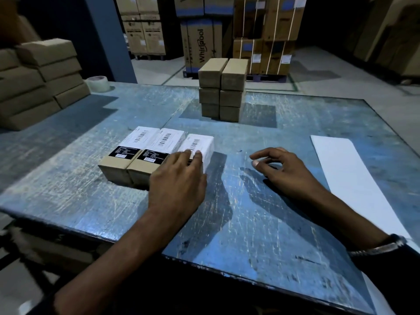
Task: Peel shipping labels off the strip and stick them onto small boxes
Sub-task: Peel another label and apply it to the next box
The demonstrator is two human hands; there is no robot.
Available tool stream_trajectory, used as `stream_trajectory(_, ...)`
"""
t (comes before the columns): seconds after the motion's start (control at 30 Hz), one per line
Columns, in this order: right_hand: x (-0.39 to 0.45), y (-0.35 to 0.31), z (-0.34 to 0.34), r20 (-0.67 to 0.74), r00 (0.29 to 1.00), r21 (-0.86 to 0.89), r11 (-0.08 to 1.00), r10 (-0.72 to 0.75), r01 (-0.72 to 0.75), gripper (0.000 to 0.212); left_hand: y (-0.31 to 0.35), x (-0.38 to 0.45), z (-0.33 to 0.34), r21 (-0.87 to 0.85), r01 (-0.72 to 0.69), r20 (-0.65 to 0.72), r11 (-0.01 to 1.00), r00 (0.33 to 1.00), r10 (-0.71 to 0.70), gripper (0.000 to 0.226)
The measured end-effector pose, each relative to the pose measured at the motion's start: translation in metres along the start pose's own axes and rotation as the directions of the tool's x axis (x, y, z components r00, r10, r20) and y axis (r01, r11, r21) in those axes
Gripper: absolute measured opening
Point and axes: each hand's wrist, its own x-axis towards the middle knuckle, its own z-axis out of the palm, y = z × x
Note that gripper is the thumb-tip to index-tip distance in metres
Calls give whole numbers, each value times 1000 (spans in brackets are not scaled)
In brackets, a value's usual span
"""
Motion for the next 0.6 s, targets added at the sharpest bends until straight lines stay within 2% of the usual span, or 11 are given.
stream_trajectory(0.2, 1, 2, 0, -12, 1000, 8, 1000, 26, -26, 21, -8, 9, 12, 13, 17, 2, 1000, 1000, -17, 52)
stream_trajectory(0.47, 1, 3, 0, 10, 1000, 37, 999, 24, -24, 22, -7, 9, 9, 7, 53, -18, 999, 998, -52, 47)
stream_trajectory(0.6, 2, 5, -1, 22, 1000, -8, 1000, 11, -11, 22, -6, 9, 6, 8, 68, -16, 998, 998, -68, 44)
